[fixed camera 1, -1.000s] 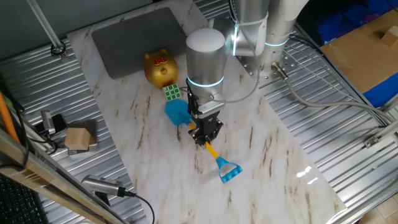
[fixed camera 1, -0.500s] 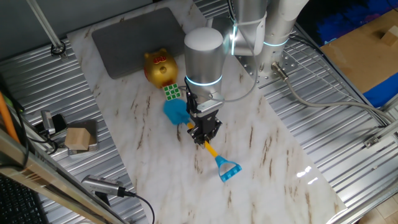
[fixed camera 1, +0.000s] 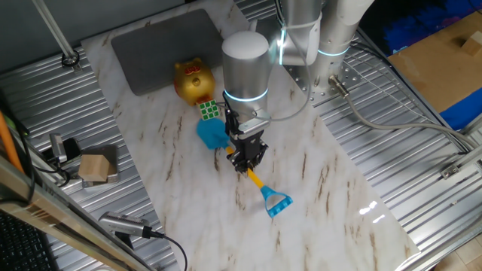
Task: Use a shovel to scoop up an object
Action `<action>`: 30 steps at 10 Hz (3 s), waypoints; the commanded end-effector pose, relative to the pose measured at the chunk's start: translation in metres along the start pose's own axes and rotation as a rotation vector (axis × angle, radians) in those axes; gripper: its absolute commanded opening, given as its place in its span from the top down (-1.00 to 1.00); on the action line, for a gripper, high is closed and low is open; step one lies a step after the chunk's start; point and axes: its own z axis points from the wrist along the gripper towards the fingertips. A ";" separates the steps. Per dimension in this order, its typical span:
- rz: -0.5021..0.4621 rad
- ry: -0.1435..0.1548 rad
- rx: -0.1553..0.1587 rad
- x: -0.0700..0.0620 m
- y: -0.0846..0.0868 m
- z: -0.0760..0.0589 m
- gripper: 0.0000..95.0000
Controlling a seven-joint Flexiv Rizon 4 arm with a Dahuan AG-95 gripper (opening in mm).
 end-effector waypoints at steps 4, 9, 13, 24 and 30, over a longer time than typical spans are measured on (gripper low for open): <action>-0.004 0.014 0.000 0.004 0.000 0.005 1.00; -0.008 0.052 -0.015 0.006 0.000 0.007 1.00; -0.005 0.043 -0.016 0.006 0.000 0.007 1.00; 0.004 0.057 -0.018 -0.002 -0.004 0.004 1.00; 0.070 0.105 -0.034 -0.034 -0.012 -0.012 1.00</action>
